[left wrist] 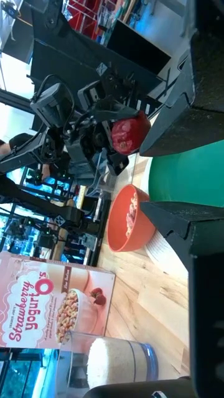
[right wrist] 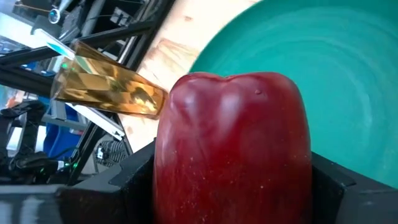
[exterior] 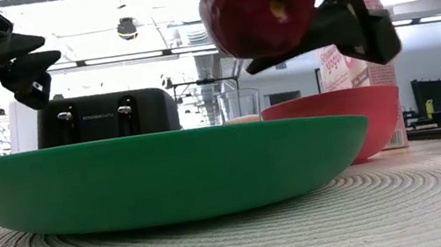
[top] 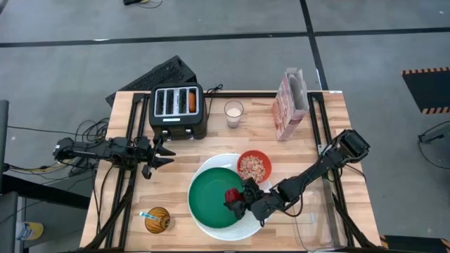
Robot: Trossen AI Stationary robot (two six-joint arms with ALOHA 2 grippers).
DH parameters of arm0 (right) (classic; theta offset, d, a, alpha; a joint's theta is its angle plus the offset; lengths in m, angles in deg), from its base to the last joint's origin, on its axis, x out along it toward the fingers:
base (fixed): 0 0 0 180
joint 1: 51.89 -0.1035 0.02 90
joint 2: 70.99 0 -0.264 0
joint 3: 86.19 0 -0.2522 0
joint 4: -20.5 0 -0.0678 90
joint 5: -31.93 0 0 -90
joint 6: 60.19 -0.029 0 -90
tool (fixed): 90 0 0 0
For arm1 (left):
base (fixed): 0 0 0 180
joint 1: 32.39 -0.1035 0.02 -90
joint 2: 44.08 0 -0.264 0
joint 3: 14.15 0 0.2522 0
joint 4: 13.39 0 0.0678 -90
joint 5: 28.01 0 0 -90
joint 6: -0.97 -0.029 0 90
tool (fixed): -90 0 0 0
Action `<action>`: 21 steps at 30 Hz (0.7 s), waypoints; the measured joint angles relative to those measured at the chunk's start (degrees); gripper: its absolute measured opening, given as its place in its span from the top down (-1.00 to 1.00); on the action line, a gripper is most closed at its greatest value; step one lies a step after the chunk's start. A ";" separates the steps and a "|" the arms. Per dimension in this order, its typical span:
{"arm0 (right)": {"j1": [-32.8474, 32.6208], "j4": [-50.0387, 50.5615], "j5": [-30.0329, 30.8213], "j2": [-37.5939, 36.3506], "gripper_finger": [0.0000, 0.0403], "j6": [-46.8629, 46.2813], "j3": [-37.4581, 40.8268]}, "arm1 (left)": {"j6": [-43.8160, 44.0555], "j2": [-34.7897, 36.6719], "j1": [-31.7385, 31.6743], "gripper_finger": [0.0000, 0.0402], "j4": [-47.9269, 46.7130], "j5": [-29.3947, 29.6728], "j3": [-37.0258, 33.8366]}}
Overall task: Arrange a breakfast setting
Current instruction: Put the red apple into the green plate
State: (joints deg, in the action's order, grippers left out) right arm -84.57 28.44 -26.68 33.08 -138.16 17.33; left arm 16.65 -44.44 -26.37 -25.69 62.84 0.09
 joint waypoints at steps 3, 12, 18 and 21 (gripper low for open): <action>-0.41 1.41 0.01 0.00 -0.48 -2.01 0.00 | 0.00 0.00 0.00 0.44 0.01 0.01 0.01; -0.96 2.74 -1.35 1.22 -0.48 -6.27 -0.07 | 0.00 -0.02 0.00 0.44 -0.01 0.01 0.01; -0.47 5.78 -1.61 1.25 -0.48 -9.67 -0.05 | -0.01 -0.02 0.00 0.44 0.00 0.01 -0.01; 0.12 6.44 -1.78 1.25 -0.48 -9.90 -0.04 | 0.00 0.00 0.00 0.44 -0.01 0.00 -0.01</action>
State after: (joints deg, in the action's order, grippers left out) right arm -84.46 34.88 -28.46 34.33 -148.06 17.28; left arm 16.65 -44.44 -26.37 -25.70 62.84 0.08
